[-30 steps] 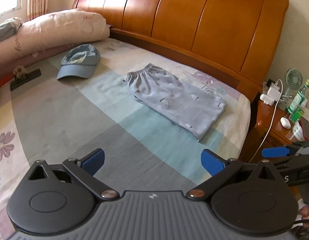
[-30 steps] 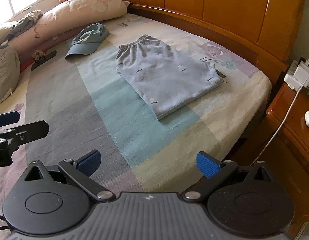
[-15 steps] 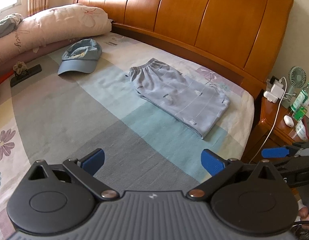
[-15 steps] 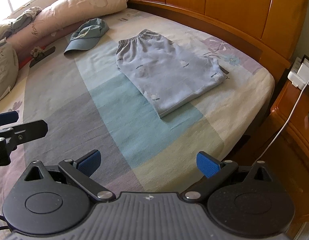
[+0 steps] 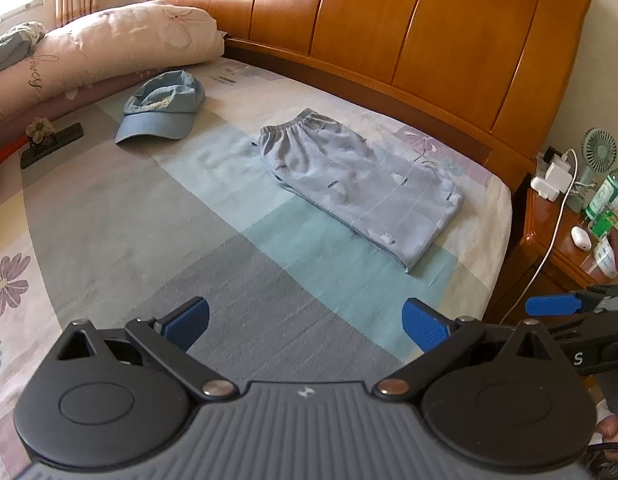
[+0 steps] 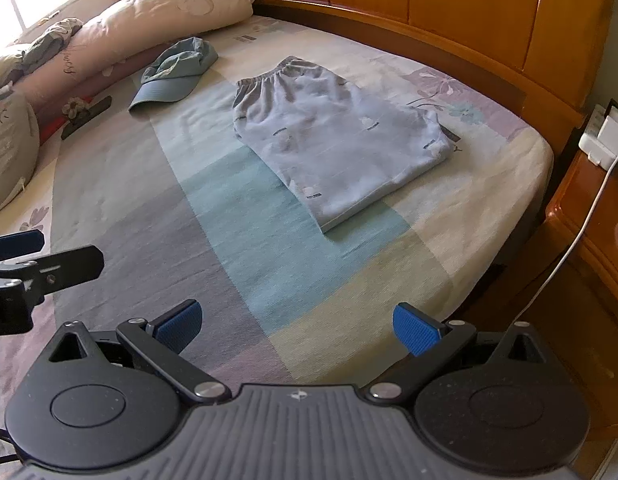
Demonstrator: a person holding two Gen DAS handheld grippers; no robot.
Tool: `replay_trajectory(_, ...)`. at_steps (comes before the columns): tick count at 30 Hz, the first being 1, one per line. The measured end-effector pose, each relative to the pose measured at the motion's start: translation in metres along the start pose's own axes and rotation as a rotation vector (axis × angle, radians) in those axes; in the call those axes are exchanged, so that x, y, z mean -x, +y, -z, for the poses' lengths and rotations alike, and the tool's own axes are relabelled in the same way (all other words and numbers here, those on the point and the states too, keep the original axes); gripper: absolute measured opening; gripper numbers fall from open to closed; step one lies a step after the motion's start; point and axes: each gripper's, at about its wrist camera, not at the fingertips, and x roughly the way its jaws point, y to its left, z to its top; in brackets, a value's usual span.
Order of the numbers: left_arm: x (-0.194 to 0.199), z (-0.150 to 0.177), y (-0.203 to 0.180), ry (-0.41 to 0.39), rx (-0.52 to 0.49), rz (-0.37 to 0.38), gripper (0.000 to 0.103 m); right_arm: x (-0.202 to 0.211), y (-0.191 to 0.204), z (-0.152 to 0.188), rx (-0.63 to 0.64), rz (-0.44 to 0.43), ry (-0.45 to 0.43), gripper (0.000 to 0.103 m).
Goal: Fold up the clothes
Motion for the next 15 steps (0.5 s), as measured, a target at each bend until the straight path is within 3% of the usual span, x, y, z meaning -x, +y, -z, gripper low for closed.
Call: replay_trajectory(15,-0.0013,-0.0009,-0.0004,0.003,-0.010,0.002,0.102,-0.0031,0.0065,-0.0020,0.025,0.032,0.017,0.103)
